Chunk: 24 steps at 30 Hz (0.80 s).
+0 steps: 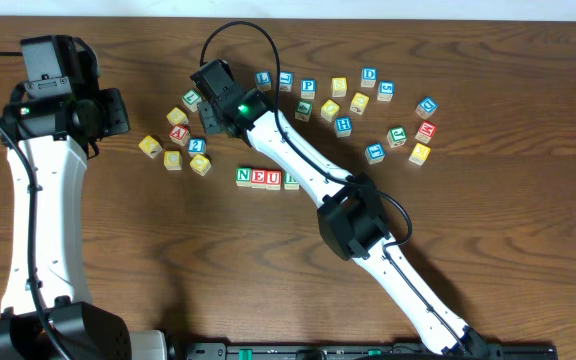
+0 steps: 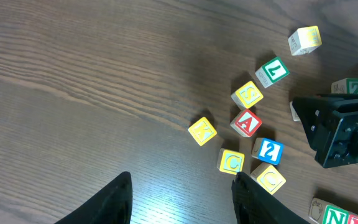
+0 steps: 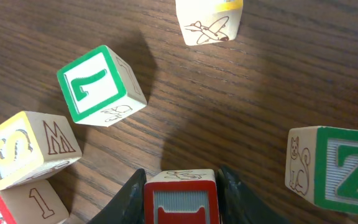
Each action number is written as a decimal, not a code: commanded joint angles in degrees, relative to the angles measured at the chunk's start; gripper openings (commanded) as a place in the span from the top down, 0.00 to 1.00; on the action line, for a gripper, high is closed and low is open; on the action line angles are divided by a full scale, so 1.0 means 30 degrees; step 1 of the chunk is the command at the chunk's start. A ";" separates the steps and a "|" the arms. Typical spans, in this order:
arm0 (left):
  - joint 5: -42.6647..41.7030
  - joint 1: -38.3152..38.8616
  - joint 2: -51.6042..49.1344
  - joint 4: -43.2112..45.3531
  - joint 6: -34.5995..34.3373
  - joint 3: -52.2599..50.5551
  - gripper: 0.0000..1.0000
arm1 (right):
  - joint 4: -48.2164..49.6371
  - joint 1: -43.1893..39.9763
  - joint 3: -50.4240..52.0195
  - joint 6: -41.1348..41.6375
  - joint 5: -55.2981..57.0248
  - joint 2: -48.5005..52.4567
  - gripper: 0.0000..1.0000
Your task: Spell out NEURIPS
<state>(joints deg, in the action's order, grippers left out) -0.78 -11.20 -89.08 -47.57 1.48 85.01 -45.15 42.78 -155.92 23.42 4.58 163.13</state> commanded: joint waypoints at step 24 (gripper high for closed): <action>-0.0044 -0.0029 0.0328 -0.0058 -0.0102 0.0197 0.49 | -0.6870 -0.0692 0.0015 -0.5982 -0.0736 -0.8728 0.56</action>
<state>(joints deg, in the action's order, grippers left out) -0.97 -11.20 -89.08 -47.59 1.48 85.01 -64.23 40.73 -156.70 9.65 4.34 134.39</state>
